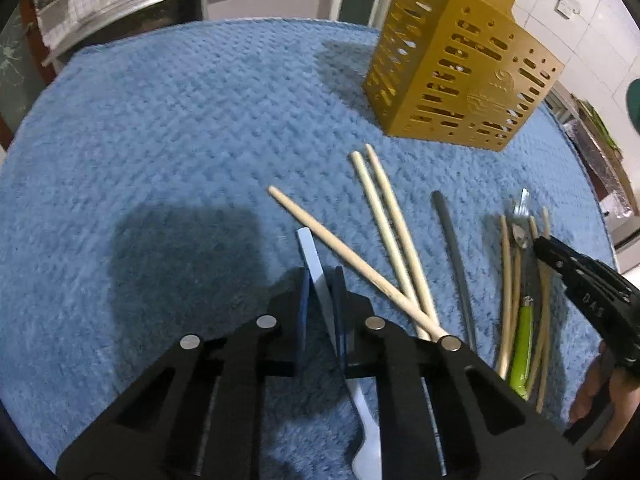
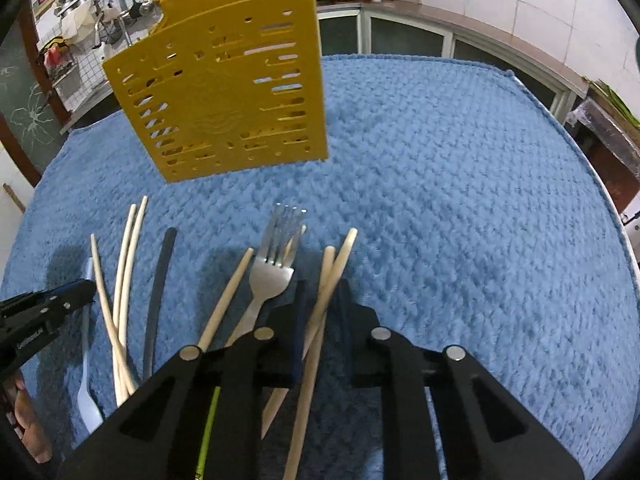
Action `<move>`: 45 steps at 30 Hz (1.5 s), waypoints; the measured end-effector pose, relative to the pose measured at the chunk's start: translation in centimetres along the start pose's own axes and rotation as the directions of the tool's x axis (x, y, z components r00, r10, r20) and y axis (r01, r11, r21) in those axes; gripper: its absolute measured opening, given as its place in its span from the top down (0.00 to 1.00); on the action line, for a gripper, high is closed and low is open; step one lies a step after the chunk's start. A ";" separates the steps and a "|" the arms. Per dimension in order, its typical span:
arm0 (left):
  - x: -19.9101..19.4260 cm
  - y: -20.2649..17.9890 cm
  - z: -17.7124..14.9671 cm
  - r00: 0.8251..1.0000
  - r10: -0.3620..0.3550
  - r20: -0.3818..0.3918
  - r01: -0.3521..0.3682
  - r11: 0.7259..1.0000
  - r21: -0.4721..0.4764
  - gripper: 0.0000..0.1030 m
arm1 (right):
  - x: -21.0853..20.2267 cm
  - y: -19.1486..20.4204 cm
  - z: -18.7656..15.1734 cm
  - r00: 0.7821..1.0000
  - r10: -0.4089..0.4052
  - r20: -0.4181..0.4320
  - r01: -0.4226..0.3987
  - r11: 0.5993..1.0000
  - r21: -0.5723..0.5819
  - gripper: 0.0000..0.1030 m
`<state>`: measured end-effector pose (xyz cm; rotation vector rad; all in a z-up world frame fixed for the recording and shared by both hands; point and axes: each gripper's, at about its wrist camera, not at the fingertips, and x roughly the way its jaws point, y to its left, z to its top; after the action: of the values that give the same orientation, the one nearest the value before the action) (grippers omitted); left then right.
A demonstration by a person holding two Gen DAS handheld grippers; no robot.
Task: Organize utensils
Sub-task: 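Grasp the white plastic spoon with the left tool while the right tool grasps a wooden chopstick, then lift the spoon with the left tool while the right tool carries the chopstick toward the yellow caddy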
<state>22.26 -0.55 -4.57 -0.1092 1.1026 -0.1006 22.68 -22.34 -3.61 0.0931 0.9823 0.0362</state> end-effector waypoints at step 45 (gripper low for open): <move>-4.5 -2.0 0.7 0.946 -0.071 0.318 0.045 0.995 0.089 0.95 | -3.3 -2.1 0.6 0.951 0.074 0.301 -0.086 0.996 0.029 0.90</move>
<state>20.81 -1.93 -0.05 -0.0824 0.7687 -0.1742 21.33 -24.67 -0.69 0.1722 0.6753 0.0741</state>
